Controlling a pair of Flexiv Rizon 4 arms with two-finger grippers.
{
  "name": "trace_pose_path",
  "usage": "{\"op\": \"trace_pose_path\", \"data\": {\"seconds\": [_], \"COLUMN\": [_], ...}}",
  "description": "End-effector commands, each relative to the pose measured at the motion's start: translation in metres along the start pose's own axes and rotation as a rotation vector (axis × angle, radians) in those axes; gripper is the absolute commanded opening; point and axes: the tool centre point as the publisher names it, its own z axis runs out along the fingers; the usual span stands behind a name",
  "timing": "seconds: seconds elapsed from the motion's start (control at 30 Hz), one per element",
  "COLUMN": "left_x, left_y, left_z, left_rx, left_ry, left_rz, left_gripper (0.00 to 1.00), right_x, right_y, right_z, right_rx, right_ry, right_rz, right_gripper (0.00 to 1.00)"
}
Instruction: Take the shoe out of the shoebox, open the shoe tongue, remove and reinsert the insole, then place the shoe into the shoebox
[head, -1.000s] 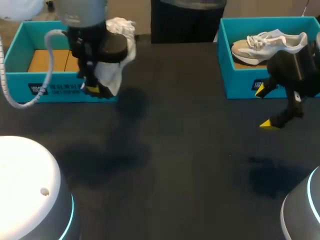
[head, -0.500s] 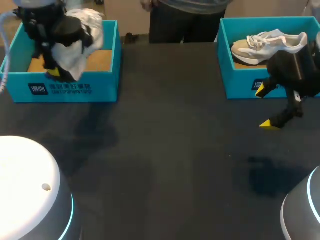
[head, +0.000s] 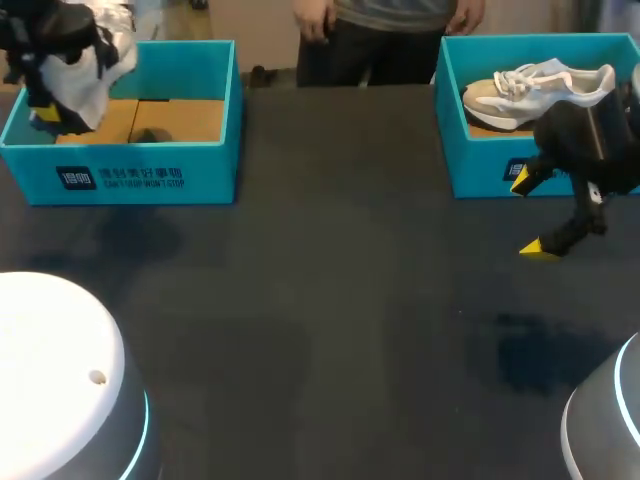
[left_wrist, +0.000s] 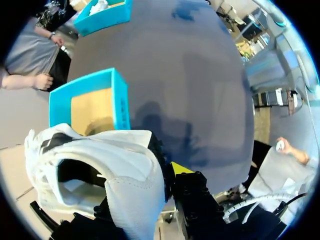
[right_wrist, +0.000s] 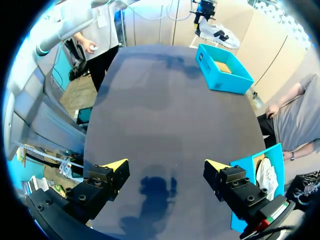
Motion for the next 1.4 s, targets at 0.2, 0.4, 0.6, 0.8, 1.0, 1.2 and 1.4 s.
{"op": "trace_pose_path", "data": {"seconds": [0.2,0.4,0.6,0.8,1.0,1.2,1.4], "left_x": [-0.033,-0.046,-0.063,-0.081,-0.081,-0.081,-0.081], "left_y": [0.050,0.080,0.097,0.111,0.111,0.111,0.111], "left_z": [-0.001,0.005,0.013,0.014,0.014,0.014,0.014], "left_rx": [-0.038,-0.095,-0.132,-0.180,-0.180,-0.180,-0.180], "left_ry": [0.024,-0.014,-0.010,-0.021,-0.021,-0.021,-0.021], "left_rz": [0.007,0.037,0.075,0.124,0.124,0.124,0.124], "left_gripper": [0.00,0.00,0.00,0.00,0.00,0.00,0.00], "right_x": [-0.002,-0.002,-0.002,-0.002,-0.002,-0.002,-0.002], "right_y": [0.001,0.001,0.001,0.001,0.001,0.001,0.001], "right_z": [0.001,0.001,0.001,0.001,0.001,0.001,0.001], "right_rx": [0.004,0.004,0.004,0.004,0.004,0.004,0.004], "right_ry": [0.003,0.003,0.003,0.003,0.003,0.003,0.003], "right_rz": [0.001,0.001,0.001,0.001,0.001,0.001,0.001], "right_gripper": [1.00,1.00,1.00,1.00,1.00,1.00,1.00]}}
